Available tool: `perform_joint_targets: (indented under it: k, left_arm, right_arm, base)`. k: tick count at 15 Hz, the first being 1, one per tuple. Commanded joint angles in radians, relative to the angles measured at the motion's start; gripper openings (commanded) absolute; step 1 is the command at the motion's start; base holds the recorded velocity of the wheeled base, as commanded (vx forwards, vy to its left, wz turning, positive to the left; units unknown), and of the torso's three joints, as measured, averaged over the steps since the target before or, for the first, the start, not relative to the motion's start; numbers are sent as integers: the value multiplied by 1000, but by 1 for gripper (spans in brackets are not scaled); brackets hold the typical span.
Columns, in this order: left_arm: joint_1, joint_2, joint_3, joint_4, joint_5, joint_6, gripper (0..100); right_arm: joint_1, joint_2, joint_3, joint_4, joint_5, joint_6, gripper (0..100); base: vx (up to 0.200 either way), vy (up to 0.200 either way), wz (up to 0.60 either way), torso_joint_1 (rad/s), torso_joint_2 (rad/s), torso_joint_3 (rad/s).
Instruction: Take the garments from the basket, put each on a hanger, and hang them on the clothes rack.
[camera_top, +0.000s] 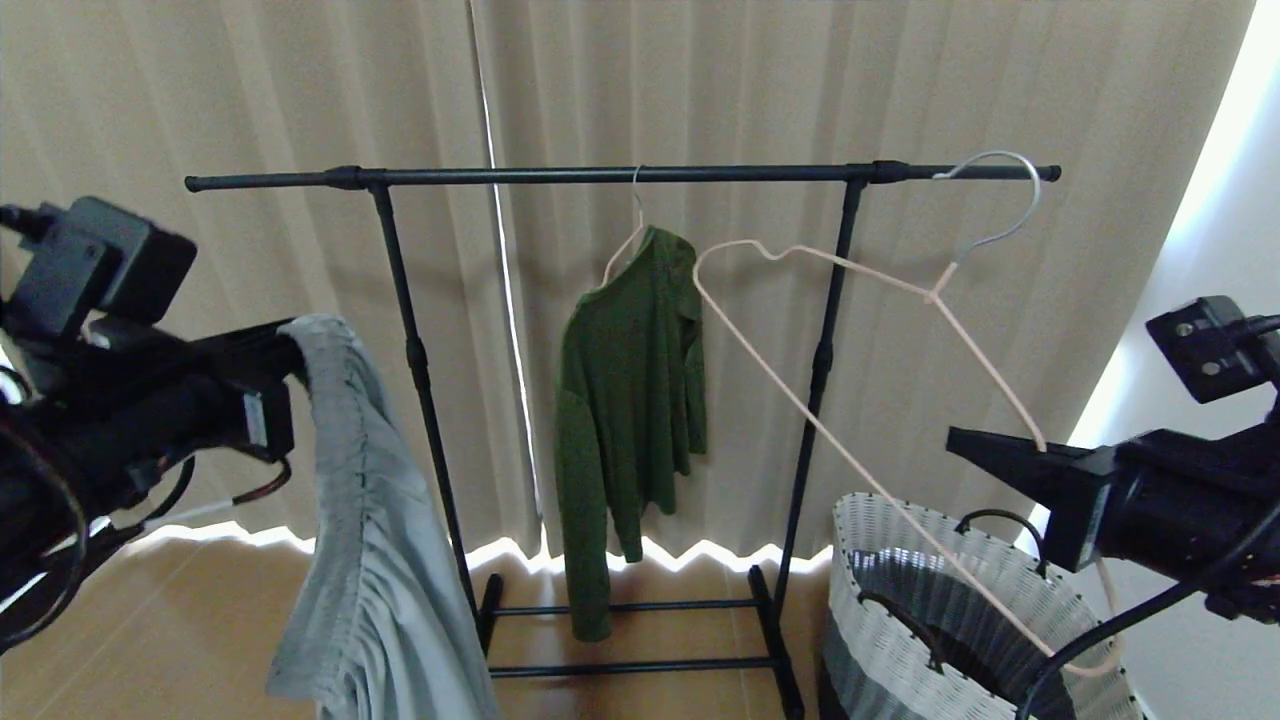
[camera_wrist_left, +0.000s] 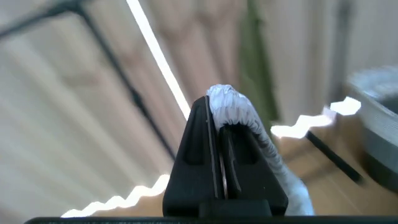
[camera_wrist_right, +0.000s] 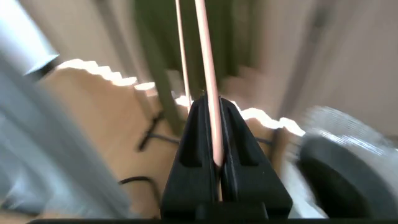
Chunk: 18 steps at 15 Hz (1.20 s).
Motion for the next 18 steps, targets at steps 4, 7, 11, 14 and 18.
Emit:
perform_joint_targets:
  k: [4,7,11,14,18]
  left_arm:
    - [-83,348,-562,319,311,-71,0]
    - [-101,414,-685,383,359,-180,0]
    - [-144,443,-705,385,406,-268,0]
    - [-161,415,-677,385,423,-266,0]
    - [-175,366,-631,385,431,-266,0]
  right_arm:
    - [248,126,-2,-99,21,118,0]
    - [346,124,5,-97,26,126,0]
    - [467,129,-4,-99,24,126,0]
    - [461,197,-32,-117,15,126,0]
    - [388,298,-87,-134,-1,128,0]
  base:
    - [0,0,0,0,0,0]
    - [0,0,0,0,0,0]
    - [0,0,0,0,0,0]
    - [0,0,0,0,0,0]
    - [0,0,0,0,0,0]
